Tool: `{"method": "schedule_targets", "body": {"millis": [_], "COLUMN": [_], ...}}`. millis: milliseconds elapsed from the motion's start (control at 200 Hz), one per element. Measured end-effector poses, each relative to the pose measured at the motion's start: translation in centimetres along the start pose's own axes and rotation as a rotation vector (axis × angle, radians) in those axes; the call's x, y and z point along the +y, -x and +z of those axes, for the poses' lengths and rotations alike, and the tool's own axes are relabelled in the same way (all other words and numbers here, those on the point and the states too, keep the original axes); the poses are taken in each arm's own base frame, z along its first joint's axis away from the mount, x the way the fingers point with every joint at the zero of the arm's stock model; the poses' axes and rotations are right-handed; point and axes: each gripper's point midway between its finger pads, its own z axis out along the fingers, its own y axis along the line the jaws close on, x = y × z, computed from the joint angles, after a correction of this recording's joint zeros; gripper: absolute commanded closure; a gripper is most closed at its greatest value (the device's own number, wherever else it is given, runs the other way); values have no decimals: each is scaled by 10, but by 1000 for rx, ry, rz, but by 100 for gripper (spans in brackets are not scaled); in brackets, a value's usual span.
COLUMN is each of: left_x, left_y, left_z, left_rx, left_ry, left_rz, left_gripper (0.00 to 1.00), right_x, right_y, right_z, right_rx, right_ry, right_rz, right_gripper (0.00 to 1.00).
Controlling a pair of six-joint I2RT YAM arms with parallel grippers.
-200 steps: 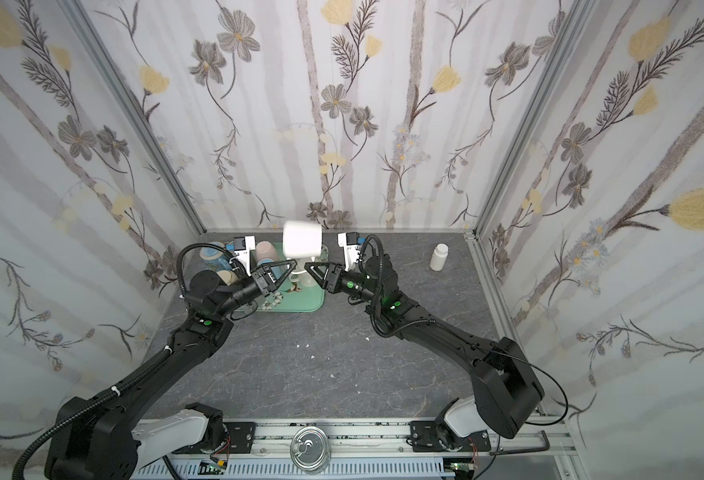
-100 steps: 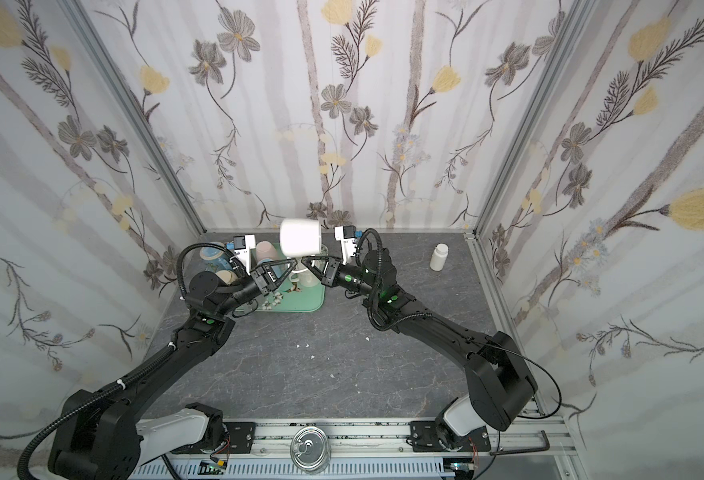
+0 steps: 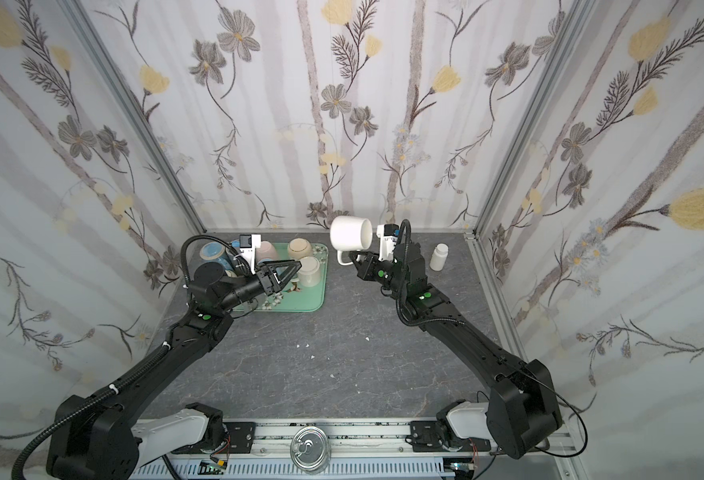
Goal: Turn the mug right side up
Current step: 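Carry the upright white mug away with the right gripper while the left gripper releases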
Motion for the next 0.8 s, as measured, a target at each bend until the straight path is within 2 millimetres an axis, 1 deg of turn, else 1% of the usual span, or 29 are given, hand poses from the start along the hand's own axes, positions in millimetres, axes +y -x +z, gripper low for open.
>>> {"method": "schedule_targets", "body": {"millis": [30,45,60,70,75,90,100,115,120,145,185,195,215,235,240,255,300,345,475,520,535,540,619,659,739,799], "left_x": [7,10,14,16,16,21,23,27,27,34,43,44,46,49,49,52,57,58,56,58,58,58,58,59,60,63], "left_y": [0,0,-1,-1,-1,-3,-4,-5,-5,-8,-12,-13,-15,-18,-19,-21,-28,-38,-69,-79,-84,-84,-104,-110,-122,-125], "left_z": [2,3,3,4,4,5,6,7,7,9,13,14,16,19,20,22,30,39,68,77,81,81,98,107,117,122], "left_rx": [5,8,13,16,16,24,28,35,35,48,71,76,86,99,102,113,142,174,270,295,308,308,371,387,430,446], "left_ry": [33,46,64,76,76,93,100,117,117,145,186,189,196,208,210,225,253,263,271,278,278,278,276,277,274,276], "left_rz": [8,7,10,13,13,13,14,18,18,18,20,21,23,28,29,32,43,61,99,111,115,115,133,145,163,177], "left_gripper": [41,42,42,42,43,43,43,43,44,44,44,44,45,45,45,45,46,46,47,47,47,47,47,47,47,47], "right_x": [-21,-36,-41,-53,-53,-66,-68,-82,-82,-99,-118,-121,-132,-137,-143,-149,-168,-187,-227,-237,-237,-241,-257,-264,-276,-283], "right_y": [1,0,1,0,0,-1,-1,-2,-2,-6,-13,-14,-16,-17,-18,-19,-20,-17,-14,-15,-14,-15,-19,-21,-27,-31], "right_z": [-2,-3,-4,-5,-5,-7,-7,-10,-10,-13,-17,-17,-20,-21,-22,-23,-26,-31,-37,-34,-34,-34,-28,-25,-22,-21], "right_rx": [-2,-1,-1,1,1,5,5,8,8,25,55,60,77,85,97,107,133,146,204,234,237,248,307,335,393,432], "right_ry": [-84,-141,-161,-208,-208,-261,-270,-325,-325,-396,-471,-481,-524,-544,-564,-584,-650,-715,-849,-874,-876,-884,-928,-946,-976,-994], "right_rz": [-4,-6,-7,-12,-12,-17,-18,-28,-28,-41,-65,-68,-79,-89,-92,-101,-125,-137,-173,-184,-189,-191,-222,-239,-269,-290], "right_gripper": [100,100,100,100,100,100,100,100,100,100,100,100,100,100,100,100,100,100,100,100,100,100,99,98,98,97]}}
